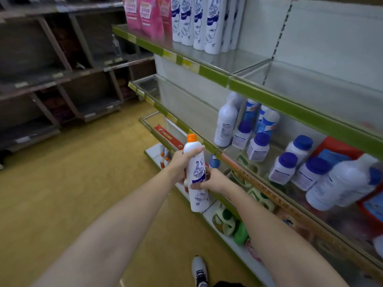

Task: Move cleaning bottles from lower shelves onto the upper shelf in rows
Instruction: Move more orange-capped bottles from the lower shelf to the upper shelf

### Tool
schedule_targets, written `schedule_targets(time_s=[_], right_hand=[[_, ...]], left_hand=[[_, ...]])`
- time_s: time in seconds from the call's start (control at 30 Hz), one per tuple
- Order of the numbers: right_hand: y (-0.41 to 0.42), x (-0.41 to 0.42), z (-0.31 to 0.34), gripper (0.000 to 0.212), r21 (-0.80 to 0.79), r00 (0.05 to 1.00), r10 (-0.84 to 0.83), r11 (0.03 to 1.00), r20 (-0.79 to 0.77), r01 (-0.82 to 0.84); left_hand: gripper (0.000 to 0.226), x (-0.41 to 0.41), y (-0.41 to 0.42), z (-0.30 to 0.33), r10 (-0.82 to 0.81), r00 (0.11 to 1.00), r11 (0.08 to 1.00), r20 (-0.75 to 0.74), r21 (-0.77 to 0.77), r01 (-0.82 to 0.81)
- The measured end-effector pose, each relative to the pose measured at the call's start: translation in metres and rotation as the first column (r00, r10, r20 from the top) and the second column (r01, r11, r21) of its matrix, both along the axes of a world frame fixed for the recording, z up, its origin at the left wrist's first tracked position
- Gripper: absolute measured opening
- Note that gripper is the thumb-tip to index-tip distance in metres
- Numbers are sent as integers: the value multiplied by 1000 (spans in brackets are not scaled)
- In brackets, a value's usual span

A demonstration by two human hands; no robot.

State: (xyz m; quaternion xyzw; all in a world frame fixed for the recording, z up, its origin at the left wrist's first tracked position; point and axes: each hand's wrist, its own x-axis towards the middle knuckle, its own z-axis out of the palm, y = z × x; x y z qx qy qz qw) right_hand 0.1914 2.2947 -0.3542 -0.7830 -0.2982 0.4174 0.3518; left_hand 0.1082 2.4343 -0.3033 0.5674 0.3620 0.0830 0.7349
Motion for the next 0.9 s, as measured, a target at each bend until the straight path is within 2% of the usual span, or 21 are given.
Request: schedule_targets(time_s=[0.17, 0.27, 0.43, 0.7, 0.77, 0.83, 0.9], right_hand=[[51, 31, 5, 76, 78, 998, 10, 997, -67, -4], [76, 49, 5, 64, 114, 996, 23, 993, -90, -12], [112, 69, 2, 58, 125, 989, 85, 990, -123, -69], [174, 80, 13, 51, 100, 984, 134, 987, -118, -122], [189, 83, 19, 43, 98, 988, 109, 990, -109, -98], [207, 84, 27, 45, 73, 989, 108, 992, -97, -101], [227, 84, 35, 48, 30, 986, 153, 988, -71, -151]], left_hand=[[42, 38, 44, 7, 115, 993, 992, -28, 60, -113], [33, 53, 67, 8, 215, 975, 977, -51, 23, -214], [58, 63, 101, 3, 284, 954, 958, -96, -7, -286], [58, 78, 165, 1, 289, 955, 957, -74, 65, -284], [49, 83, 185, 3, 279, 959, 959, -55, 70, -275], [39, 86, 205, 9, 262, 965, 964, -29, 52, -261], [40, 87, 228, 13, 237, 971, 971, -17, 46, -236]])
